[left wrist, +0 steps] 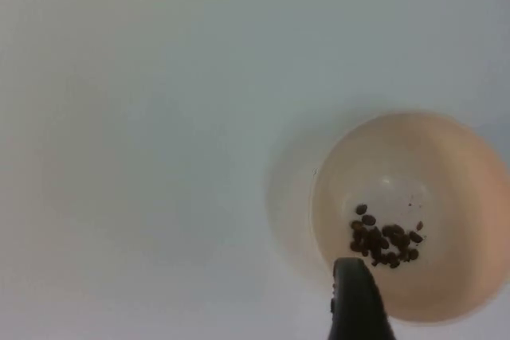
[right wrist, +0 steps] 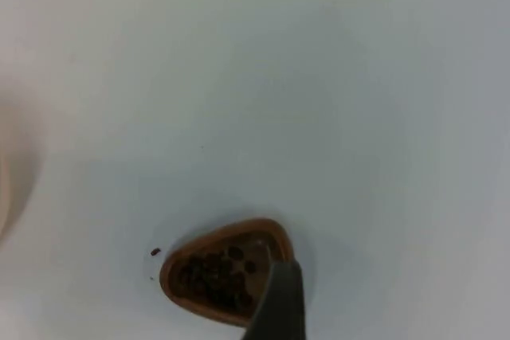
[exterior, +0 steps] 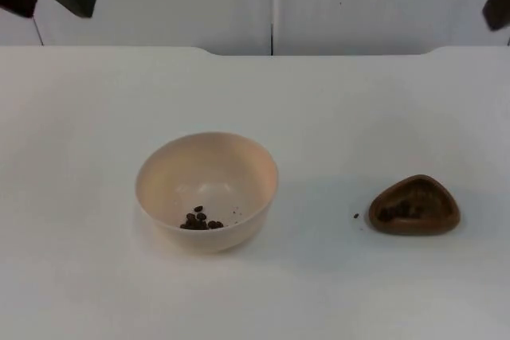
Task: Pick up the bowl with the left hand and pour the coffee beans from the cup into the bowl with the right hand.
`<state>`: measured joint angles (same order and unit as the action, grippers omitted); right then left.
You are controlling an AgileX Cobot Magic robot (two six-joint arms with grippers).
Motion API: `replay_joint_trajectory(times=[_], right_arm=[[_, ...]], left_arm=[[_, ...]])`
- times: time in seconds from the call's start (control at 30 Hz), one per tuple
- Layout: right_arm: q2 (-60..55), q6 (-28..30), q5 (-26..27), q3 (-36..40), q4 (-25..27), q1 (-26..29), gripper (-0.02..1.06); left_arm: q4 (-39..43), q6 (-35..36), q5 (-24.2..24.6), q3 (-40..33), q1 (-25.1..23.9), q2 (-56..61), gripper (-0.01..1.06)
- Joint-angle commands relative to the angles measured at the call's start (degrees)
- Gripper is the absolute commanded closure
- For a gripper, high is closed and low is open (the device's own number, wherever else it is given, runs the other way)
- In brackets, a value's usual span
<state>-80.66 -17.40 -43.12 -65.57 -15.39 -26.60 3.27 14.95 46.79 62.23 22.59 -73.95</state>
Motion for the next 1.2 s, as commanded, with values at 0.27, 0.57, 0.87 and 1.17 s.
replay_joint_trajectory(times=[0.27,0.57,0.87,1.17], right_arm=[[14.32,5.26,-4.99,0.14,5.69,0.12,0.35],[25.88,6.71,-4.28,5.43,7.76,0.12,0.35],[39.10,7.39,-3.83,14.17,8.02,0.12,0.35],[53.04,7.52,-6.32,22.52,9.35,0.12,0.35]], left_arm=[[0.67,-0.11,0.96,0.23,0.23,10.32,0.57],[0.67,-1.24,2.91,0.23,0.23,18.47,0.57],[0.67,-3.76,3.28,-4.80,0.23,28.60,0.57],[0.83,-3.76,3.05,-17.54,0.23,42.30,0.57]])
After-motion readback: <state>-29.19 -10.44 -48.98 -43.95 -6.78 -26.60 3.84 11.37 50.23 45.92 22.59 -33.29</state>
